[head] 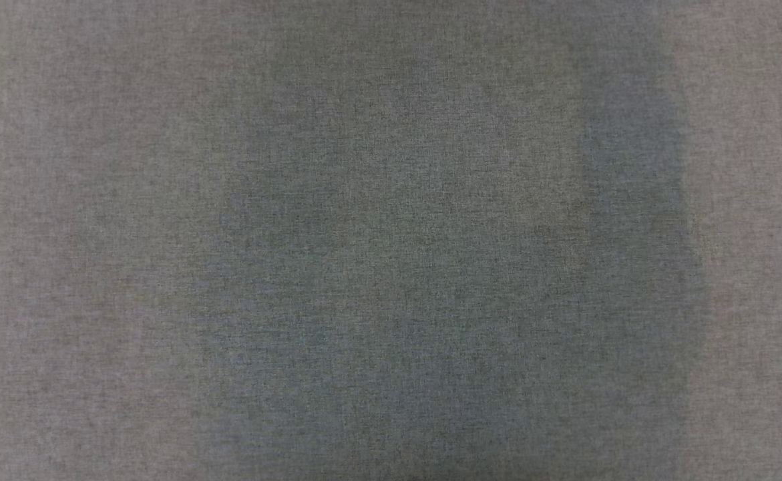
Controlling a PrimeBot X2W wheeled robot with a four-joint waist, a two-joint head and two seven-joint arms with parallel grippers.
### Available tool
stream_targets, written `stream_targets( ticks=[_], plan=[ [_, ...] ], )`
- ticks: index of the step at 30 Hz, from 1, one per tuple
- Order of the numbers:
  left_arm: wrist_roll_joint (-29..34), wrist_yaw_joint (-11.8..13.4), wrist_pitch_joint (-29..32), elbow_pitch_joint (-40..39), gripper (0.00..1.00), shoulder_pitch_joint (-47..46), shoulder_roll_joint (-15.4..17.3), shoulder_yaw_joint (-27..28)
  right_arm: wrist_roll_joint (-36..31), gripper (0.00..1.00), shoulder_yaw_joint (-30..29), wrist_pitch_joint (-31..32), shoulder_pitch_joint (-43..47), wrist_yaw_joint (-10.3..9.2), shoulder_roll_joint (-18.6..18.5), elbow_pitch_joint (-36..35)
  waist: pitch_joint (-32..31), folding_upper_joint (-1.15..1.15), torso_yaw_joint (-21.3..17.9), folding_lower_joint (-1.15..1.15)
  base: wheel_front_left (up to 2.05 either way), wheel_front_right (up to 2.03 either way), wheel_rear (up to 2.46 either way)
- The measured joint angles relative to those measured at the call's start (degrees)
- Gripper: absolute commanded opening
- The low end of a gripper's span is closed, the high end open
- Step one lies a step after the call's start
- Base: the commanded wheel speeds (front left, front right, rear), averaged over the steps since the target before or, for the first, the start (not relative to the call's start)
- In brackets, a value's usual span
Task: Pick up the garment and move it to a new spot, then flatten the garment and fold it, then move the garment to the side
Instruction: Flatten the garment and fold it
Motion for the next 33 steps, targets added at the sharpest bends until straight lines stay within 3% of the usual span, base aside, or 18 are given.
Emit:
stream_targets(
  ticks=[7, 13, 23, 28, 33],
  plan=[
    [-3.1, 0.0, -2.1, 4.0, 0.00, -2.8, -0.2, -5.4, 0.7, 0.00, 2.9, -1.8, -1.9, 0.00, 0.2, 3.8, 0.3, -0.01, -0.1, -0.01, 0.00, 0.00, 0.00],
    [-6.7, 0.0, -5.0, 6.1, 0.00, 3.3, 0.2, -8.4, 2.9, 0.00, 6.7, -3.5, 3.6, 0.00, 0.4, 5.3, 0.6, -0.01, 0.1, -0.01, 0.00, 0.00, 0.00],
    [-10.3, 0.0, -8.0, 1.3, 0.00, 23.9, 1.5, -10.6, 12.7, 0.00, 12.2, -6.8, 22.9, 0.00, 1.4, 0.1, -1.7, -0.02, 0.1, -0.01, 0.00, 0.00, 0.00],
    [-8.2, 0.5, -8.1, -6.8, 0.00, 38.4, 2.6, -6.6, 16.1, 0.00, 14.4, -7.3, 34.6, 0.00, 0.5, -4.8, -4.5, -0.02, 0.0, -0.01, 0.00, 0.00, 0.00],
    [-6.8, 2.2, -8.1, -14.7, 0.00, 52.7, 0.7, -2.3, 18.0, 0.00, 14.5, -7.5, 45.6, 0.00, -0.5, -10.9, -7.7, -0.03, 0.3, -0.01, 0.00, 0.00, 0.00]
  ],
)
